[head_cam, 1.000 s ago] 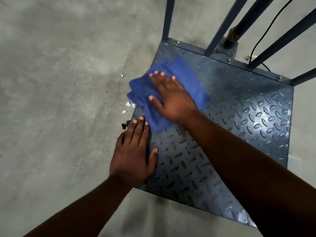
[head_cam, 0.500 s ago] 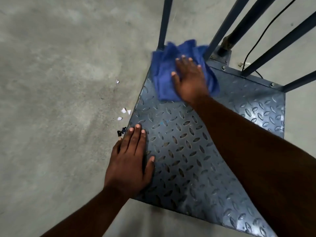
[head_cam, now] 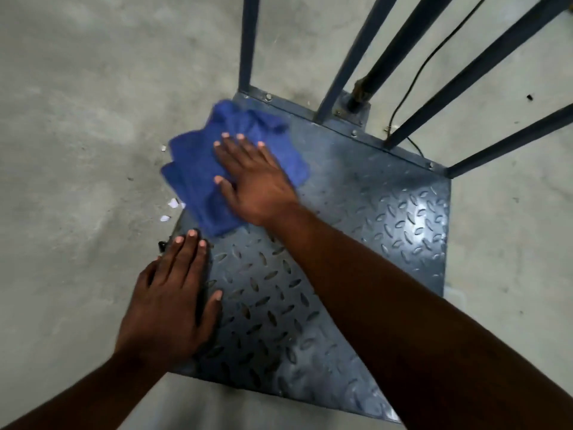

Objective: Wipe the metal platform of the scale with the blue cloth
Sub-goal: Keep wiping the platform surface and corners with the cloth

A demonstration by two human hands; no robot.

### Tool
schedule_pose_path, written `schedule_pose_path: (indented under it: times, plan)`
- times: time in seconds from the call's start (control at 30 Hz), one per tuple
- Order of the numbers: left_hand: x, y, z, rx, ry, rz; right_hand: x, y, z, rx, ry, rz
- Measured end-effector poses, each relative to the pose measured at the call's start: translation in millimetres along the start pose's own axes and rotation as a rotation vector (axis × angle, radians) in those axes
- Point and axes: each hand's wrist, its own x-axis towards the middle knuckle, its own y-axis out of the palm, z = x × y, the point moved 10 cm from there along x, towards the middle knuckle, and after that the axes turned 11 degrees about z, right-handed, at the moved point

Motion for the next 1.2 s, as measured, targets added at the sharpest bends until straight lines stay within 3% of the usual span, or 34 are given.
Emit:
schedule_pose_path:
  times: [0.07, 0.27, 0.4, 0.43, 0.47, 0.53, 0.63, 0.7, 0.73, 0.83, 0.9, 1.0, 1.13, 1.2]
  plan:
    - [-1.4, 0.4, 0.5, 0.003, -0.008, -0.012, -3.5, -4.5, -18.0, 0.037, -0.037, -0.008]
    - [0.2, -1.3, -2.7, -0.009, -0.008, -0.026, -154.1, -13.2, -251.6, 0.179, 0.687, -0.094]
    - [-2.0, -2.2, -2.8, -0.03, -0.007, -0.044, -224.1, -6.0, -298.6, 0.194, 1.039, -0.085]
    - [-2.6, -2.6, -3.6, -0.036, -0.005, -0.048, -217.0, -6.6, -291.0, 0.245, 1.018, -0.075]
    - [-2.6, -3.4, -4.1, -0.039, 0.0, -0.054, -188.0, -10.4, -270.8, 0.322, 0.811, -0.009]
    - [-1.8, -4.1, -5.3, -0.035, 0.016, -0.067, -132.1, -12.2, -189.4, 0.335, 0.188, 0.127]
    - [-2.2, -1.5, -2.1, -0.044, 0.04, -0.08, -141.2, -0.2, -123.2, 0.104, 0.206, 0.02]
    - [0.6, 2.3, -3.1, -0.045, 0.087, -0.084, -154.3, 4.1, -106.2, 0.047, 0.016, 0.04]
    - [1.6, 3.4, -2.1, -0.05, 0.097, -0.079, -154.2, -4.1, -132.7, 0.041, 0.046, 0.03]
    - [1.1, 4.1, -1.0, -0.089, 0.092, -0.093, -192.3, -23.4, -282.5, 0.174, 0.637, -0.026]
    - [0.8, 3.4, -2.7, -0.101, 0.1, -0.115, -232.1, -18.7, -332.2, 0.263, 0.832, 0.015]
    - [1.7, 11.6, 5.5, -0.126, 0.105, -0.135, -265.0, -2.7, -317.6, 0.4, 0.83, 0.007]
    - [8.0, 26.1, 14.6, -0.152, 0.097, -0.138, -378.5, 34.2, -261.5, 0.609, 1.064, 0.01]
    - [10.2, 28.3, 17.2, -0.124, 0.082, -0.144, -440.7, 41.3, -217.3, 0.692, 1.088, 0.032]
